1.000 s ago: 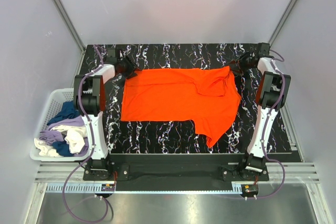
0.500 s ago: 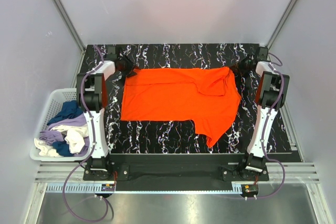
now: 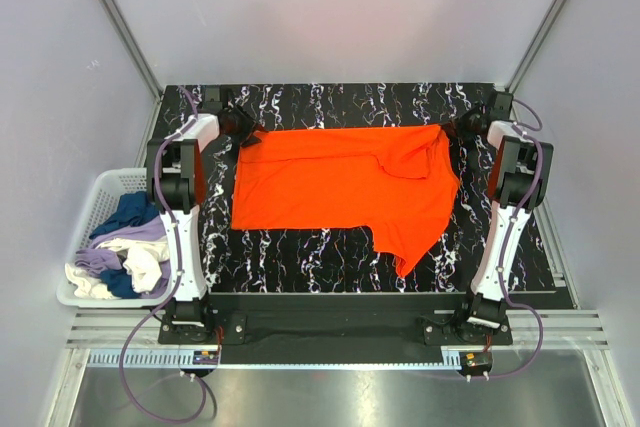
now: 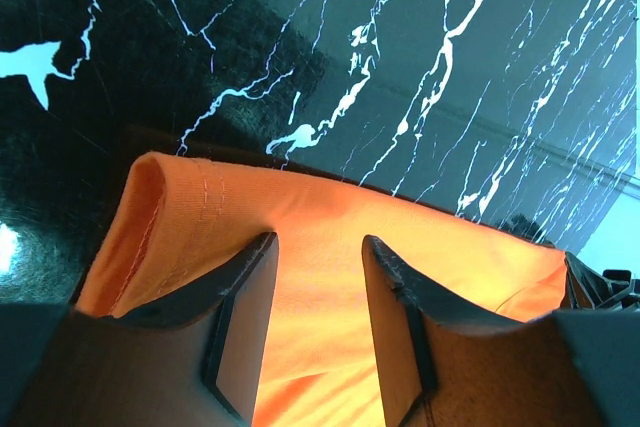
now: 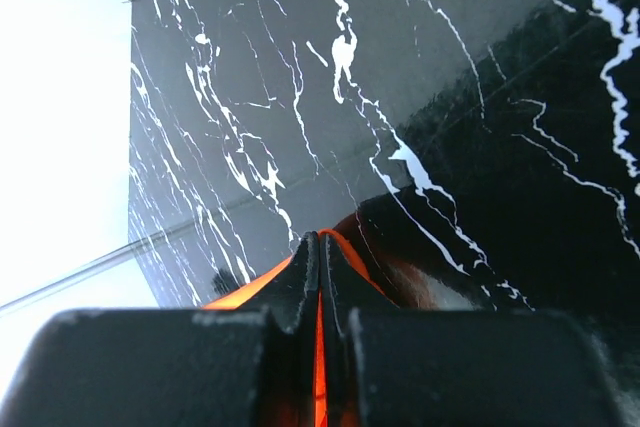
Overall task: Fold and stack the t-shirts
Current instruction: Fold the tshirt
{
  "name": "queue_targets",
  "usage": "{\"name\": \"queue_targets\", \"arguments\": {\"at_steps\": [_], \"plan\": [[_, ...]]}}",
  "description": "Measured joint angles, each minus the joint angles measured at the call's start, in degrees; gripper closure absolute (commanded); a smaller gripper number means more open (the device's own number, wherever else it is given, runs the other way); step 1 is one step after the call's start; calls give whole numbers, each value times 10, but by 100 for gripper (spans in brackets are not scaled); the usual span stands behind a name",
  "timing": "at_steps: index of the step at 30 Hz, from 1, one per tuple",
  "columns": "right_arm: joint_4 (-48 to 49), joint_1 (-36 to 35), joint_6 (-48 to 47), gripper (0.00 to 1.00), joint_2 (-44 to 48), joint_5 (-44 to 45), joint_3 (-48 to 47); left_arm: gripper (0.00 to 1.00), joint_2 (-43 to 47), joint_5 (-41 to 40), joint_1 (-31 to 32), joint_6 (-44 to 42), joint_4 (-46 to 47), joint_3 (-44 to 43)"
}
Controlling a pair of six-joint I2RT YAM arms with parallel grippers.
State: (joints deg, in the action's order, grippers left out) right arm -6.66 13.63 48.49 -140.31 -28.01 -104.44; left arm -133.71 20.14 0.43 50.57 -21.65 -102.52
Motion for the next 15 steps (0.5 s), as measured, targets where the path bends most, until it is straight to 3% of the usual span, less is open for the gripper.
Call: {"name": "queue_targets", "arguments": {"at_steps": [1, 3, 10, 15], "plan": [[-1, 0, -1, 94, 0, 0, -1, 54, 0, 0, 0, 0, 0, 0], [-15, 0, -6, 77, 0, 0, -9, 52, 0, 3, 0, -2, 1, 0], [-184, 5, -78, 53, 6, 36, -116, 35, 14, 12, 2, -30, 11, 8], [-318, 7, -135, 53, 61, 82, -128, 37, 57, -10, 17, -79, -33, 25]]}}
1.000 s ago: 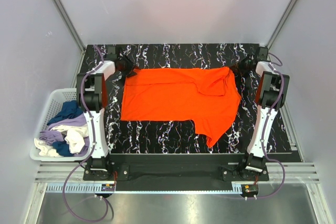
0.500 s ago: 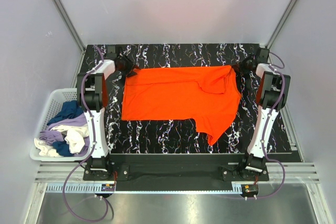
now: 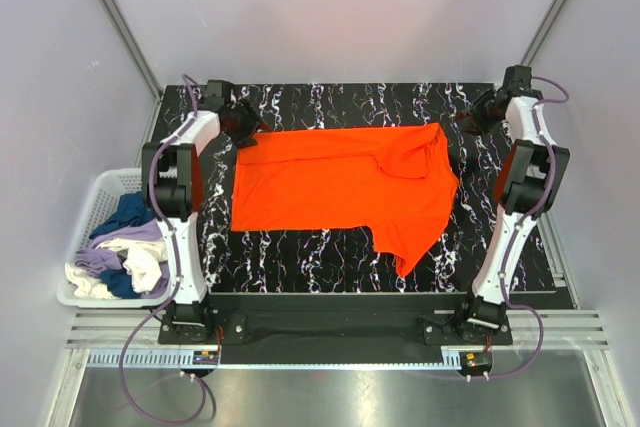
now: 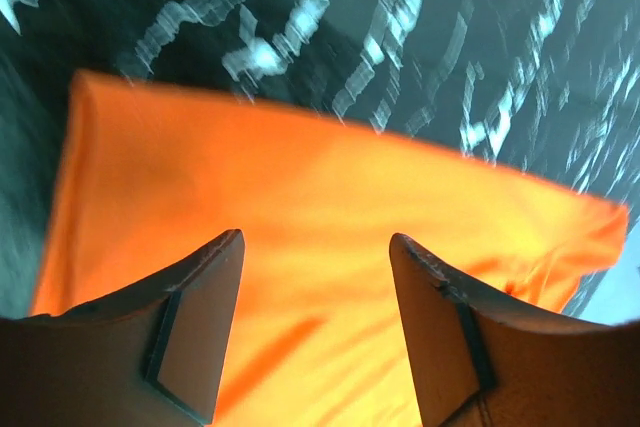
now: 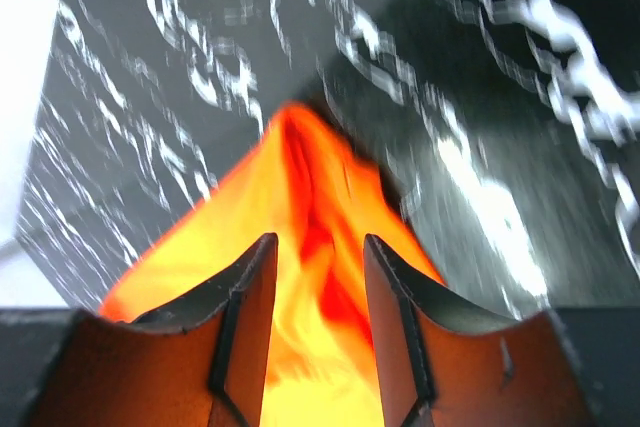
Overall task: Fold and stack the t-shirts
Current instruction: Fold the tshirt
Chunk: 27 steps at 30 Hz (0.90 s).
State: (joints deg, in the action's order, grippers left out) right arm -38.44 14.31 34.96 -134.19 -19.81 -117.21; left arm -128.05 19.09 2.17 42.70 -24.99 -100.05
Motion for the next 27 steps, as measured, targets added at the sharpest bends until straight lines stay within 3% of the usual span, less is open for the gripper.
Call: {"name": "queue_targets", "arguments": {"at_steps": [5, 7, 10, 13, 15, 16, 18, 27], "plan": [[-45, -14, -40, 55, 108, -2, 101, 46, 87, -7, 48, -33, -1, 56], [-47, -33, -52, 66, 137, -19, 138, 55, 118, 5, 82, -33, 19, 83], [-31, -74, -63, 89, 152, -66, 184, 60, 123, 43, 140, -13, 81, 100], [-16, -104, -61, 93, 142, -116, 214, 60, 97, 81, 189, 17, 146, 101], [-11, -110, -62, 88, 125, -141, 220, 60, 66, 100, 219, 35, 176, 86], [-12, -109, -64, 72, 118, -143, 220, 60, 45, 107, 231, 42, 184, 69], [-13, -105, -71, 62, 111, -142, 226, 59, 3, 115, 250, 52, 197, 30], [-54, -102, -128, 58, 127, -66, 254, 60, -45, 118, 277, 73, 204, -19]]}}
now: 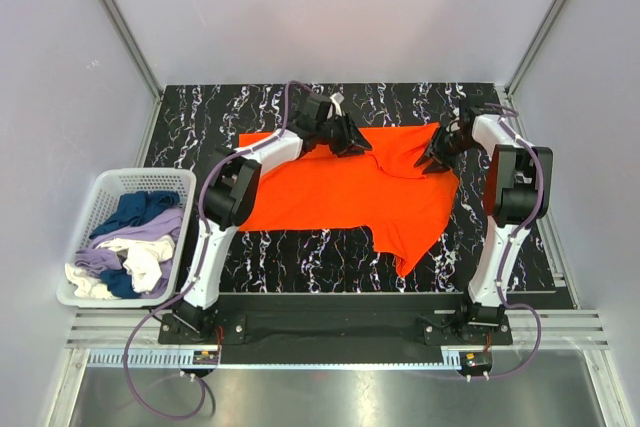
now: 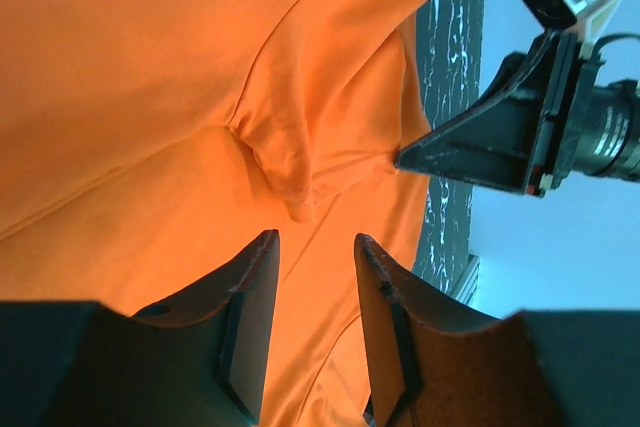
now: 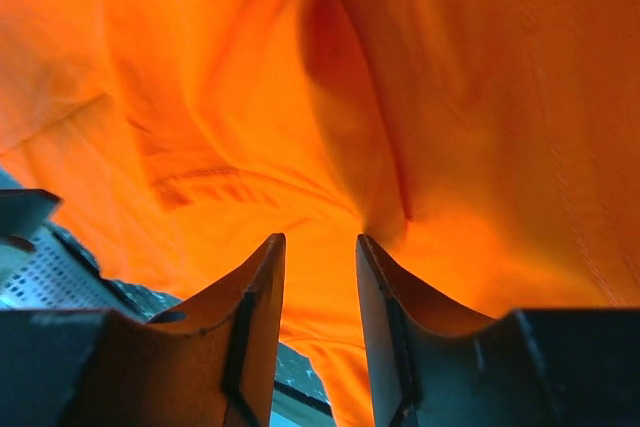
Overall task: Fold and stack the t-shirts
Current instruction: Fold the tshirt
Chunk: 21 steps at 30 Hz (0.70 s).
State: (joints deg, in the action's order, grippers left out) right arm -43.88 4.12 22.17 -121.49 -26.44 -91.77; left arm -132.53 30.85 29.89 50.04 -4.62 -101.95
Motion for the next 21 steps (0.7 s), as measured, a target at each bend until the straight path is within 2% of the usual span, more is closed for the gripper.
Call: {"name": "queue_targets", "arguments": {"at_steps": [5, 7, 11, 21], "plan": [[-23, 0, -16, 58, 9, 41, 2, 59, 0, -12, 0, -1, -12, -7], [-31, 0, -21, 58, 9, 57, 2, 54, 0, -23, 2, -5, -28, -10], [-41, -1, -26, 55, 9, 79, 2, 50, 0, -59, 14, -16, -68, -24], [-49, -1, -35, 58, 7, 95, -12, 53, -32, -110, 60, -9, -120, -72]]}}
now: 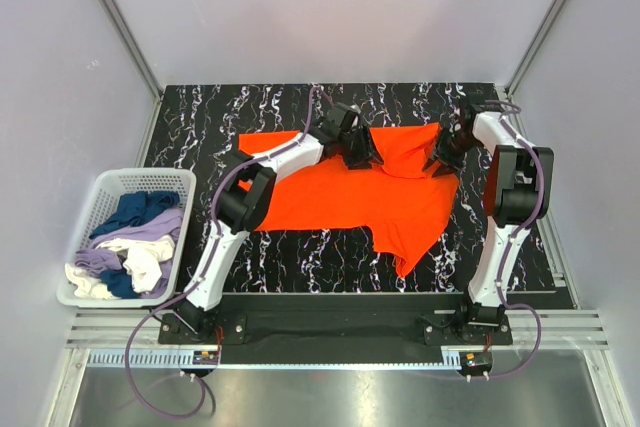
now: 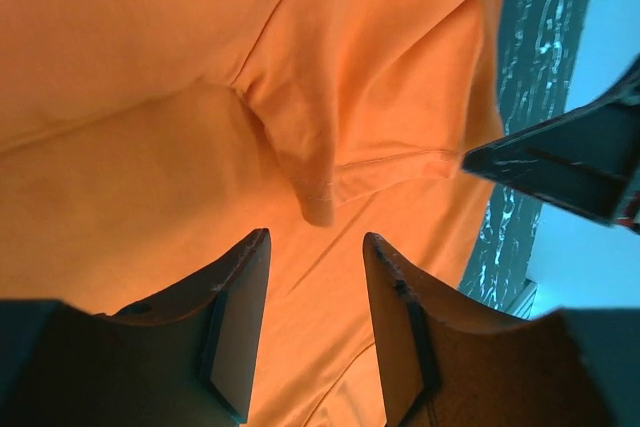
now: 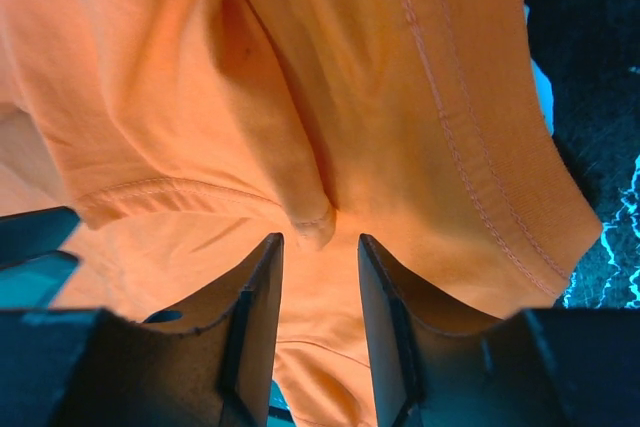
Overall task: Fold and stack the t-shirts
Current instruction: Fold the tshirt
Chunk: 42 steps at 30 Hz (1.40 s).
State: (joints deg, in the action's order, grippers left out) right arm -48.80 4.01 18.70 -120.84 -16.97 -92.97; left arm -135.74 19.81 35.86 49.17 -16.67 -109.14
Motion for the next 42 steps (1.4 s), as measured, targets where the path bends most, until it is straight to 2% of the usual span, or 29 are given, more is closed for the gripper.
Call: {"name": "queue_targets", "arguments": {"at_steps": [12, 15, 16, 19, 20, 23, 29, 36, 42], "plan": [[-1, -2, 0, 64, -17, -6, -13, 50, -15, -17, 7, 9, -20, -8], [-1, -3, 0, 71, -26, -7, -13, 55, -17, -17, 7, 10, -20, -8], [-1, -3, 0, 77, -29, -9, -13, 55, -19, -17, 7, 11, -19, -8], [-2, -3, 3, 83, -31, -17, -13, 57, -27, -16, 9, 15, -18, -12], [-2, -3, 3, 88, -31, -21, -13, 58, -32, -16, 9, 16, -17, -15], [-3, -3, 8, 92, -31, -33, -13, 59, -37, -15, 10, 18, -15, -19], [1, -3, 37, 93, -23, -81, -1, 57, -35, -15, 10, 7, -9, -14], [40, 7, 96, 92, 10, -144, 83, 53, 9, -15, 5, -19, 8, 47], [53, 43, 109, 82, 10, -150, 116, 51, 18, -15, 1, -41, 5, 47]]}}
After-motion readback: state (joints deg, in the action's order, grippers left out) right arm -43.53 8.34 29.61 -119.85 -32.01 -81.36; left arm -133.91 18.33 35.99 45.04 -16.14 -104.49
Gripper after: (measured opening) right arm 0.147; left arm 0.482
